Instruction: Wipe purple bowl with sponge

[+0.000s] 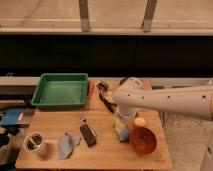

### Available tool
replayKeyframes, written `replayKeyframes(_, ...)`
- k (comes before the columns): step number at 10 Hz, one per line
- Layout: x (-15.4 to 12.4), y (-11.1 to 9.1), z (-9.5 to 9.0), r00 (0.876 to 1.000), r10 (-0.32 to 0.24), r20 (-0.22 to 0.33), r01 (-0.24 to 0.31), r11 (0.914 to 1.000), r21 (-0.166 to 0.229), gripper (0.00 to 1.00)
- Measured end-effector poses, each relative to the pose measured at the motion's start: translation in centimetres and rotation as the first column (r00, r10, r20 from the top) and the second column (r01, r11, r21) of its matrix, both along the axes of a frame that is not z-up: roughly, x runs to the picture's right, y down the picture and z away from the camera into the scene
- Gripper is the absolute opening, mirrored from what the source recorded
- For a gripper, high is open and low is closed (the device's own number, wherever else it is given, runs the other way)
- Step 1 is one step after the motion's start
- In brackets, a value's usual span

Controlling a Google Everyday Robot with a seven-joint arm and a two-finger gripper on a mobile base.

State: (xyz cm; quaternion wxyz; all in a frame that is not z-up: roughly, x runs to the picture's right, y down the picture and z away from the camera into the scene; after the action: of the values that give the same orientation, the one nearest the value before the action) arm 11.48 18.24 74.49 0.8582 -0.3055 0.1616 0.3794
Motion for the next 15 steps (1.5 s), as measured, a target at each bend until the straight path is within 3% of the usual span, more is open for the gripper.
replayKeyframes(3,-0.1,0.5,0.3,1.000,0.020,0.012,-0.020,0.9996,-0.019,0.69)
replayKeyframes(6,-0.8,2.4,2.7,0.997,0.057,0.055,-0.053,0.9966,-0.063,0.69)
replayKeyframes(9,-1.2,3.2,3.7,0.994,0.080,0.074,-0.073,0.9932,-0.091,0.69)
replayKeyframes(15,-1.3,5.4,5.7,0.995,0.089,0.053,-0.080,0.9859,-0.147,0.69)
